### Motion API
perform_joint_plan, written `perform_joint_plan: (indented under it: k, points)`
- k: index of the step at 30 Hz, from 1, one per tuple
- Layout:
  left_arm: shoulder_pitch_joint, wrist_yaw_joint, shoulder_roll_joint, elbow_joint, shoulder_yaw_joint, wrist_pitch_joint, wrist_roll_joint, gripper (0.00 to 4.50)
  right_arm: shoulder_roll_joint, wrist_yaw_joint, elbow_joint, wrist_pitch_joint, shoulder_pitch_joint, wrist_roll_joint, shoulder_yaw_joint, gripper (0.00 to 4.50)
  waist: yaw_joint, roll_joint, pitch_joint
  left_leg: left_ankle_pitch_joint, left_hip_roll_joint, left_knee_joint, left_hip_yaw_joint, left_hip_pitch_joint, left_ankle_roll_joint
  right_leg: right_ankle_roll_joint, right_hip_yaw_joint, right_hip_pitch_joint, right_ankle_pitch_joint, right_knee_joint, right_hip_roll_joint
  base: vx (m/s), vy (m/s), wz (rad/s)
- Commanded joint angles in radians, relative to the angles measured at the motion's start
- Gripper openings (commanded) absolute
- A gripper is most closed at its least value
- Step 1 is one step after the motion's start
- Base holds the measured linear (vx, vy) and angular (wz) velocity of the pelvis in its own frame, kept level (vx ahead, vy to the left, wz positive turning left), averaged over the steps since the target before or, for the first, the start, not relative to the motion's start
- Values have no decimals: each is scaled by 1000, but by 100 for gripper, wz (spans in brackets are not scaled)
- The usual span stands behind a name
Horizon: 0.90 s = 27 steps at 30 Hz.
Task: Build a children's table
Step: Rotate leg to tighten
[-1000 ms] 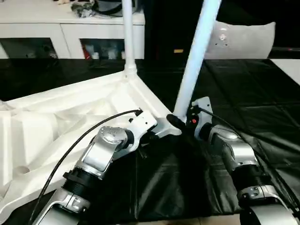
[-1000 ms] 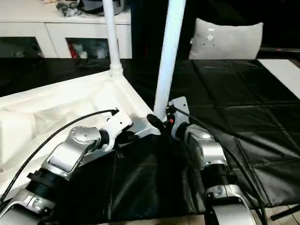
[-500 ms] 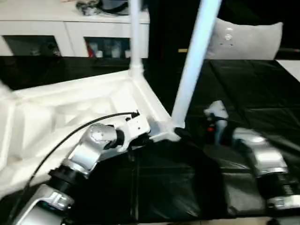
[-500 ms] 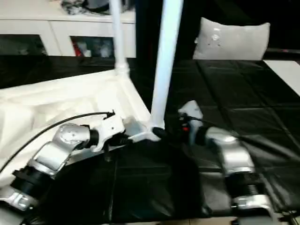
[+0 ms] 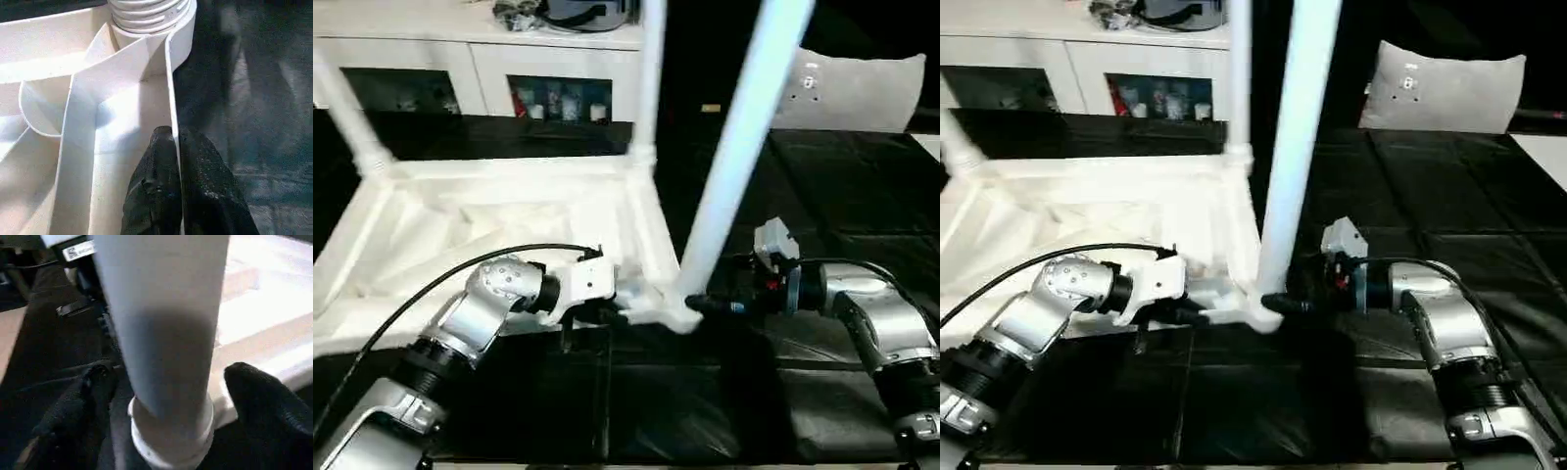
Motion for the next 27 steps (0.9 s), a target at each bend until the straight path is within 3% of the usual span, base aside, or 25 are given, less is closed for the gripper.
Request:
perform_joint_plan:
  k: [1,5,12,17,21,22,23,24,26,27]
  points:
    - [-26,-38,2,-2,-35,-35,11,0,-4,16,12,2,-14,-5,7,347,-3,-2,-57,-145,51,-66,-8,2,66,-177,53,54,-263,-80,-86,0,0,0]
    - [-32,-46,-1,13,-31,-50,11,0,-7,34,11,7,-12,-6,21,302,-1,-3,-58,-132,49,-66,-9,-1,63,-178,52,58,-237,-76,-84,0,0,0]
    - [-39,-44,-7,41,-22,-66,4,0,-6,48,16,7,-12,-5,28,245,0,-4,-57,-147,49,-67,-9,-1,55,-158,52,57,-290,-82,-86,0,0,0]
    - [-23,-48,-18,21,-4,-22,-26,0,2,55,2,33,0,16,26,209,2,-4,-59,-128,49,-65,-8,-1,59,-172,51,58,-250,-77,-85,0,0,0]
    - [-20,16,-52,9,31,49,-44,0,41,-10,-48,111,21,41,22,201,0,-5,-56,-131,49,-67,-9,-1,56,-167,52,58,-268,-79,-85,0,0,0]
    - [-19,37,-64,-7,42,92,-52,0,65,-72,-53,149,21,27,25,201,-2,0,-56,-137,49,-68,-10,-1,51,-166,51,57,-280,-79,-85,0,0,0]
    - [-18,71,-83,-33,54,157,-59,0,99,-168,-55,191,19,1,25,200,-7,-3,-53,-160,47,-69,-10,-1,42,-152,50,56,-330,-87,-85,0,0,0]
    - [-17,83,-89,-43,57,179,-60,0,110,-201,-55,198,19,-9,23,200,-9,1,-51,-171,46,-73,-12,2,26,-143,50,54,-368,-89,-85,0,0,0]
    - [-19,121,-106,-53,64,230,-53,0,137,-259,-46,209,16,-18,13,200,-19,-1,-50,-196,43,-75,-15,2,13,-117,47,54,-435,-97,-87,0,0,0]
    - [-24,188,-140,-58,77,295,-40,0,193,-369,-21,228,4,-34,-7,200,-29,-2,-50,-197,44,-76,-15,-2,6,-110,50,56,-443,-96,-87,0,0,0]
